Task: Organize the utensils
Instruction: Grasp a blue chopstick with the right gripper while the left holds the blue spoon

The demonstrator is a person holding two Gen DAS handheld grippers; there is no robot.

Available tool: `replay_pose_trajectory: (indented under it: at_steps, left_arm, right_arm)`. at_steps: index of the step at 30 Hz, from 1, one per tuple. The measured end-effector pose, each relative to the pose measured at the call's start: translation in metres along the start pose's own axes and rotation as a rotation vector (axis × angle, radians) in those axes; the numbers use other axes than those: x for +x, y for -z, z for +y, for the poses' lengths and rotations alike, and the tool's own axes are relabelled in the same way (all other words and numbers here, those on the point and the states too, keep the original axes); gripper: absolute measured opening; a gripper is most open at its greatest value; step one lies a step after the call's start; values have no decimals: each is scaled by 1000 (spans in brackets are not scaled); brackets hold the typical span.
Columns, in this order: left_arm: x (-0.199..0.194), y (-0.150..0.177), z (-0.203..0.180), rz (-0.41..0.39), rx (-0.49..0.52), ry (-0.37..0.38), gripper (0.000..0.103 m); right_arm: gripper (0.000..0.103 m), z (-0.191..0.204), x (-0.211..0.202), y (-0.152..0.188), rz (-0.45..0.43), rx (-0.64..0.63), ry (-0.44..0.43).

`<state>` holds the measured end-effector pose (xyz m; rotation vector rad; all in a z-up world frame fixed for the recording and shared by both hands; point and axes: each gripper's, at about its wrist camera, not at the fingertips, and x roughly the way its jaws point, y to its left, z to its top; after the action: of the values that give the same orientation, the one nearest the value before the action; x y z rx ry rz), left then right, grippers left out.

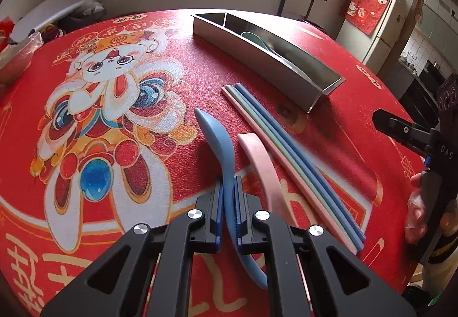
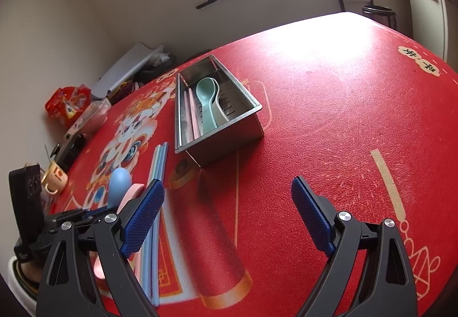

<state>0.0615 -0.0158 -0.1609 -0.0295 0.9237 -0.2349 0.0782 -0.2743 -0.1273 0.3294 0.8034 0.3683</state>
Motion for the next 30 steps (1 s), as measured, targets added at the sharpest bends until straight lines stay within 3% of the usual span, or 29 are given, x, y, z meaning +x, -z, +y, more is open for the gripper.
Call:
replay_pose_trajectory:
  at_steps: [11, 20, 24, 27, 30]
  left_arm:
    - [-26, 23, 53, -9, -41, -128, 8]
    - [-28, 29, 52, -43, -25, -155, 8]
    - [-29, 29, 53, -45, -34, -145, 8]
    - [-29, 29, 54, -45, -35, -143, 9]
    - [-30, 30, 58, -49, -58, -115, 9]
  right_arm:
    - [87, 9, 3, 1, 12, -41, 20]
    - [87, 41, 9, 7, 46, -221, 67]
    - [86, 59, 21, 10, 110, -319, 89]
    - [67, 74, 31, 12, 161, -385, 89]
    - [56, 86, 40, 11, 193, -407, 76]
